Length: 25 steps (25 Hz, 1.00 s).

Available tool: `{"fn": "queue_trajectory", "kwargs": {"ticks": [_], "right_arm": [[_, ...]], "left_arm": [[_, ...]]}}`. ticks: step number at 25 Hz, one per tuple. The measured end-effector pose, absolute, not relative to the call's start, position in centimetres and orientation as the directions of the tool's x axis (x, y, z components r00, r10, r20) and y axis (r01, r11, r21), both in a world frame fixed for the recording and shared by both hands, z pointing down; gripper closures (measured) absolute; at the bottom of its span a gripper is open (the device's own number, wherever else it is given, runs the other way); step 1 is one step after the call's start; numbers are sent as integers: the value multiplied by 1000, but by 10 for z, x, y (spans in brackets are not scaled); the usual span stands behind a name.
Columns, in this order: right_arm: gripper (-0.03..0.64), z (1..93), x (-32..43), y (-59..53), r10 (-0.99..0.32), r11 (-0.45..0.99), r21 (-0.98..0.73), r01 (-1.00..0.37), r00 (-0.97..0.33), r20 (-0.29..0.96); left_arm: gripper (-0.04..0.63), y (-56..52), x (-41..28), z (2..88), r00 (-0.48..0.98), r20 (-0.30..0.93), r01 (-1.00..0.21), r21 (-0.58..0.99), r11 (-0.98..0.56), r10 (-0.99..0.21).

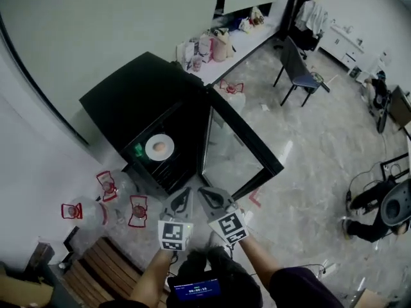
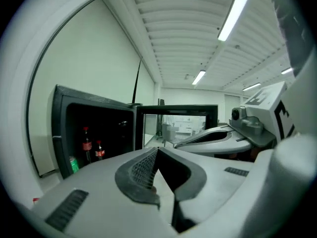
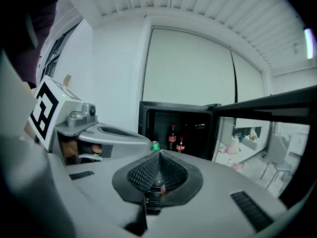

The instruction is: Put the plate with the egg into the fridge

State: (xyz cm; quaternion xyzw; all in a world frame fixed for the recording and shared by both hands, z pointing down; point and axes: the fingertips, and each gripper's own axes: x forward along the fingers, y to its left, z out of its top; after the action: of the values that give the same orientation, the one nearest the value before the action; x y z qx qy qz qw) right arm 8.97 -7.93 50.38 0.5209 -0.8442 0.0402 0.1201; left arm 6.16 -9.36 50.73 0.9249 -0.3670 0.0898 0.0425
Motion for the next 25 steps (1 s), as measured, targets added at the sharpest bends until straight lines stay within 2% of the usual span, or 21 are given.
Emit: {"fn": "queue_trajectory", "kwargs": {"ticks": [5,9,12,13,16,20,25], "right_arm": [[607,478,150,-21,-925,330,36,-943,-316,212],[607,469,198,13,-951,272,-29,-962,-274,144],[604,466,233,30,-955,255,-64,-965,-261,138],[587,466,245,34,-955,252,-73,-965,-260,145],[482,466,276,41,-946,262,-95,-960,-275,169],[346,465,305,23,-920,318,-49,-947,-320,226],[321,458,313,-10,-896,365,9,-931,-348,275]], "left_arm": [[586,-52,116,477,792,164,-597,7,-802,-588],[586,-20,166,469,835,154,-535,-2,-845,-529],[586,0,203,465,855,147,-503,1,-864,-498],[586,6,213,464,859,148,-497,1,-868,-491],[586,19,237,461,861,151,-492,0,-871,-486],[586,26,250,456,852,156,-507,-1,-862,-501],[586,26,241,458,826,178,-542,-9,-841,-534]]}}
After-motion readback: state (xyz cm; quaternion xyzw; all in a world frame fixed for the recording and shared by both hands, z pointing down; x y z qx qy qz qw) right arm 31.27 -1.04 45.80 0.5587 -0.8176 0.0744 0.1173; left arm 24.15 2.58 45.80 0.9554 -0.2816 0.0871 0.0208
